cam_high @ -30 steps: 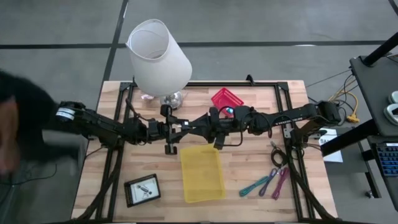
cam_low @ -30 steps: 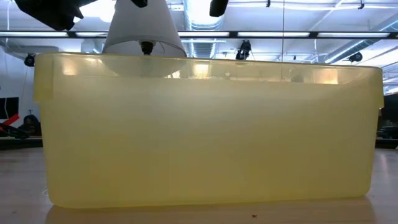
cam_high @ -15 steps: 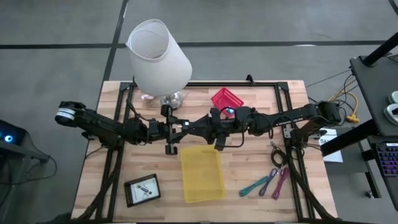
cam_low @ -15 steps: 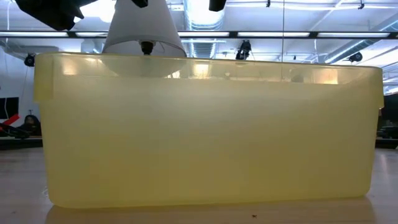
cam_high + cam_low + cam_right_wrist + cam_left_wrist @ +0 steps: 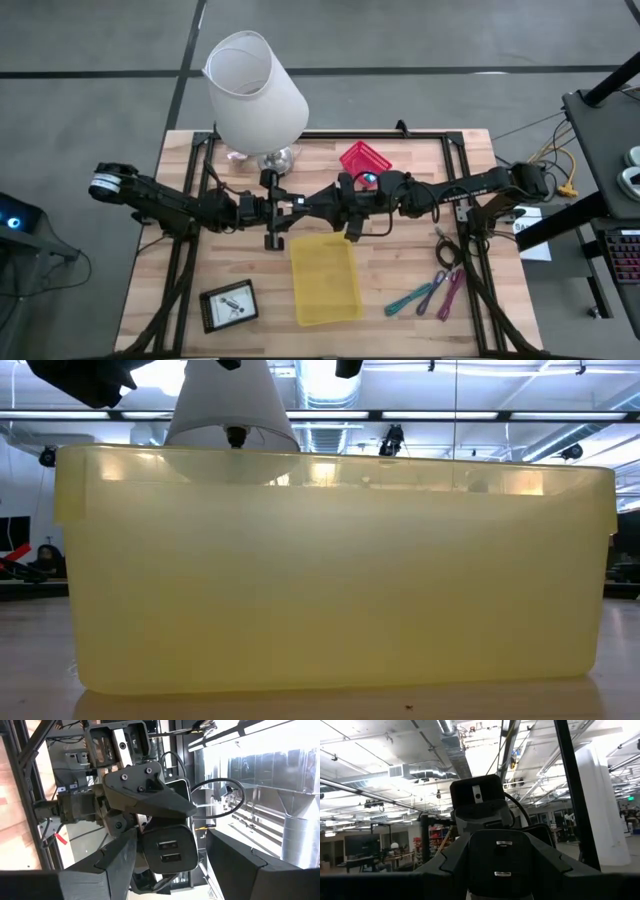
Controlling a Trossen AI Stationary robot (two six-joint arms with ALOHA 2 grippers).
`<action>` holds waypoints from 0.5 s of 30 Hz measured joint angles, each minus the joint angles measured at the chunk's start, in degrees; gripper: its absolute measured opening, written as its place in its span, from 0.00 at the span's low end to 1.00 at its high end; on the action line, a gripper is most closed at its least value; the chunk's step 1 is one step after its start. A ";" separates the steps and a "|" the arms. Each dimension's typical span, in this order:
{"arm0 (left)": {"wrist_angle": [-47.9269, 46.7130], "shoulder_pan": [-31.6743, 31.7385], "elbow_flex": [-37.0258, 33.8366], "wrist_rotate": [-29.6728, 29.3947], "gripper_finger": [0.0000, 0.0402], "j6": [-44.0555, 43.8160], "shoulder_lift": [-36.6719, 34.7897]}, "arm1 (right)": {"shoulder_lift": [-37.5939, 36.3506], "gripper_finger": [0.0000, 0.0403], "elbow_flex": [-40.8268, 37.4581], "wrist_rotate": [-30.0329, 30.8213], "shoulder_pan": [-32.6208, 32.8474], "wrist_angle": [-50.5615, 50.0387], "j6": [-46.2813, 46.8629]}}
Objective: Pick and place items into bin
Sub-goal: Put the black charger adapter into the red bin
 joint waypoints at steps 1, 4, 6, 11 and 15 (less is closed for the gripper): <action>-0.01 0.04 0.00 0.00 0.33 0.00 0.00 | 0.00 0.55 0.00 0.00 0.00 0.00 0.00; -0.01 0.10 0.00 -0.01 0.33 0.01 0.00 | 0.00 0.55 0.00 0.02 0.00 0.11 0.04; -0.01 0.28 0.00 -0.02 0.33 0.02 0.00 | 0.01 0.55 0.00 0.02 0.00 0.11 0.10; 0.03 0.46 0.00 -0.07 0.33 0.02 0.00 | 0.02 0.55 0.02 0.09 0.00 0.85 0.20; 0.07 0.53 0.00 -0.07 0.33 0.02 0.00 | 0.02 0.51 0.02 0.17 0.00 0.83 1.15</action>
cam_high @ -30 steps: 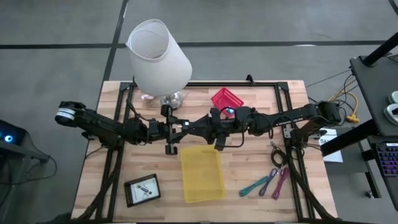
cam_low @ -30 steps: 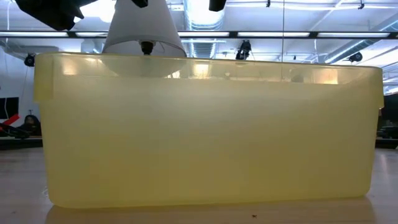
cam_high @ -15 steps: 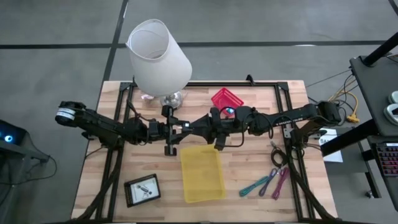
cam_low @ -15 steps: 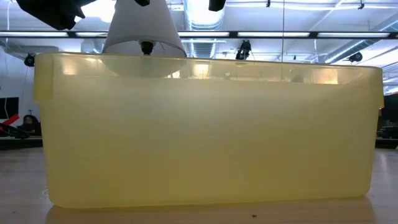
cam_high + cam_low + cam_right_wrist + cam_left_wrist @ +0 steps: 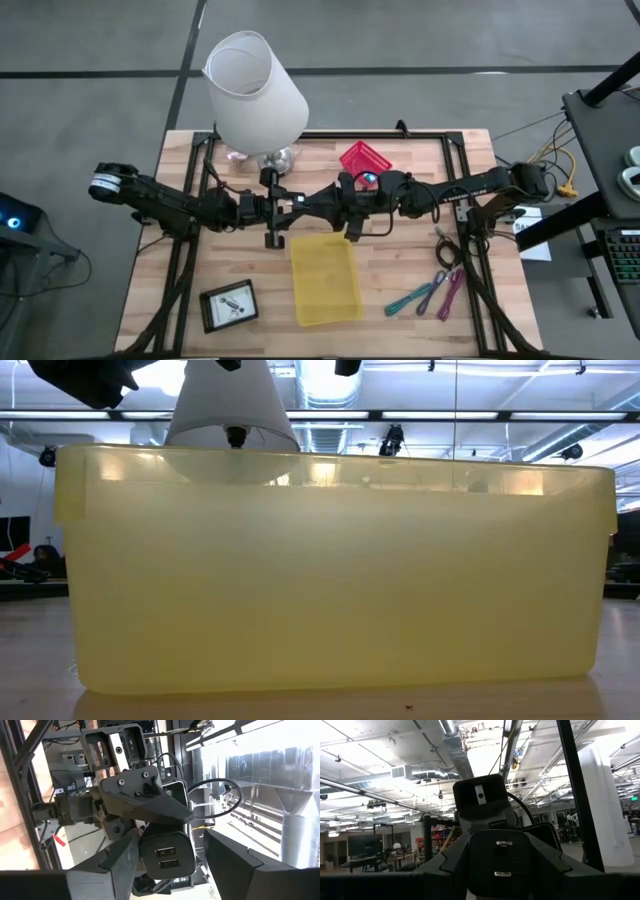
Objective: Pick and place items into bin
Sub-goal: Put the black charger adapter into the red bin
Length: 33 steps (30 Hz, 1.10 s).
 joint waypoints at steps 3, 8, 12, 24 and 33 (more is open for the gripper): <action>0.02 0.20 0.00 0.00 0.33 0.00 0.00 | 0.00 0.45 0.00 0.00 0.00 -0.07 0.44; 0.12 0.19 0.02 -0.09 0.33 -0.20 -0.02 | 0.00 0.37 0.00 0.02 -0.02 -0.05 0.29; 0.10 0.22 0.02 -0.28 0.33 -0.31 -0.04 | 0.00 0.36 0.00 0.02 -0.07 -0.01 0.25; -1.35 0.24 -0.08 -0.28 0.51 0.42 0.05 | 0.00 0.35 0.02 2.86 0.02 0.41 2.74; -1.01 0.22 -0.52 -0.40 0.69 0.15 0.00 | 0.00 0.35 0.00 5.34 0.02 0.20 2.26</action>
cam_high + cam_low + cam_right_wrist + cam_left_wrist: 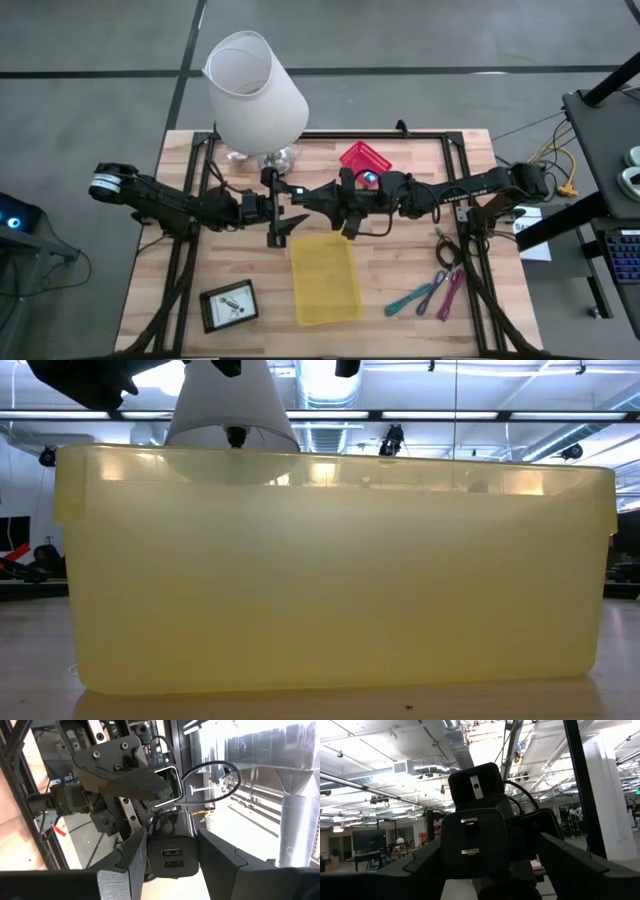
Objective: Pick and place items into bin
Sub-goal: Put the black charger adapter into the red bin
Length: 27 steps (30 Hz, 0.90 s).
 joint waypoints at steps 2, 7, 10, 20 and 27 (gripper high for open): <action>-0.12 0.02 -0.29 -0.24 0.69 -0.03 -0.41 | 0.00 0.35 0.00 0.96 0.00 -0.03 -0.02; -1.53 0.00 -0.99 -0.56 0.69 -0.10 -1.91 | 0.00 0.34 -0.11 1.89 0.00 -0.05 -0.05; -2.15 -0.01 -1.82 -0.54 0.69 -0.12 -3.22 | 0.00 0.34 -0.15 2.03 0.00 -0.07 -0.07; -9.15 -0.07 -2.91 -2.12 0.69 -0.11 -7.98 | -0.07 0.34 -0.28 2.47 -0.03 -0.18 0.04; -19.03 -0.07 -3.08 -3.66 0.69 -0.15 -13.87 | -0.11 0.34 -0.49 6.28 0.00 -0.21 0.15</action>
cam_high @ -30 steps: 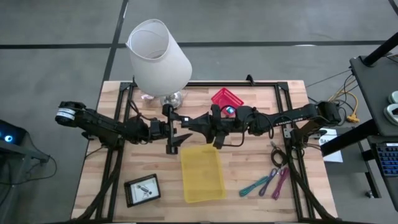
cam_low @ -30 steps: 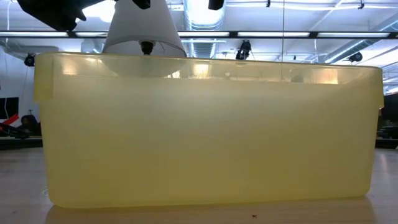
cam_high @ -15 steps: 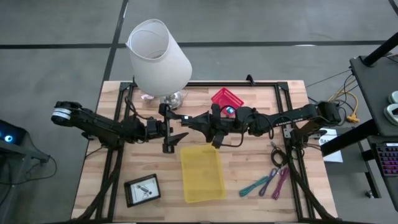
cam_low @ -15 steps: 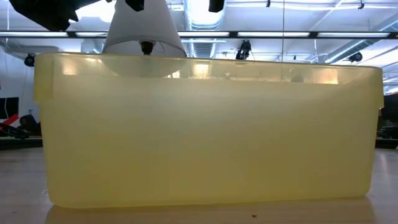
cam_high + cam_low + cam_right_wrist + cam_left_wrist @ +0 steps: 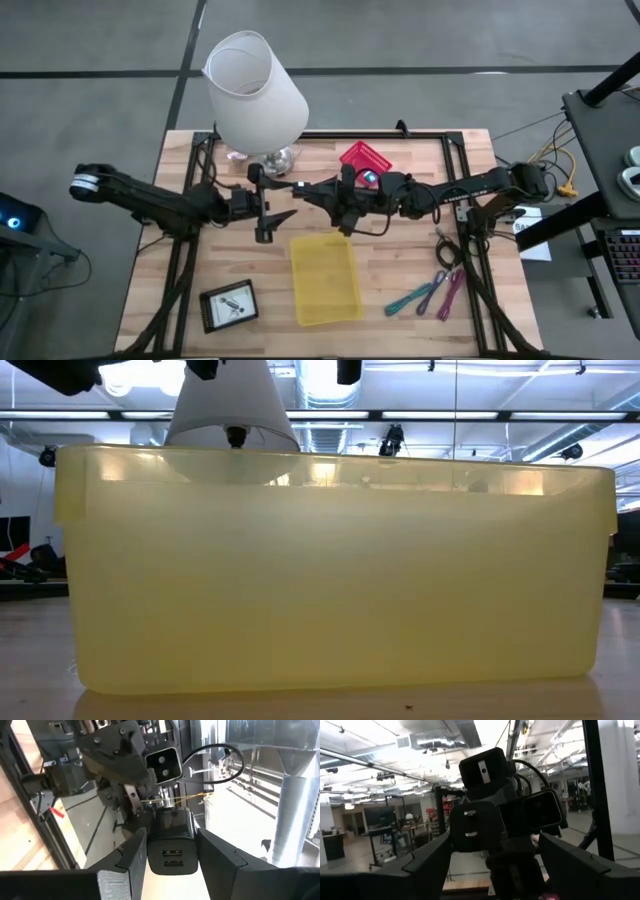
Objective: Pick and place items into bin
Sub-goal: Put the black charger adapter into the red bin
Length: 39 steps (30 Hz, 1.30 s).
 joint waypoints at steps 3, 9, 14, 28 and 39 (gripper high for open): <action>-4.21 -0.04 -0.02 0.03 0.69 0.00 -2.72 | -0.02 0.34 -0.28 1.13 -0.03 -0.25 0.08; -13.33 -0.07 -0.27 -1.27 0.69 -0.69 -7.35 | -0.34 0.34 -0.96 4.76 -0.02 -0.40 -0.12; -14.54 -0.11 -2.35 -1.25 0.69 -3.04 -10.39 | -0.81 0.34 -1.82 6.35 -0.10 -0.38 -0.11; -14.50 -0.13 -11.29 -1.25 0.69 -3.23 -15.46 | -1.53 0.34 -2.06 11.27 -0.02 -10.11 7.89; -12.47 -0.15 -18.80 -1.20 0.69 -4.60 -14.63 | -1.55 0.34 -2.11 17.43 -0.13 -15.73 13.42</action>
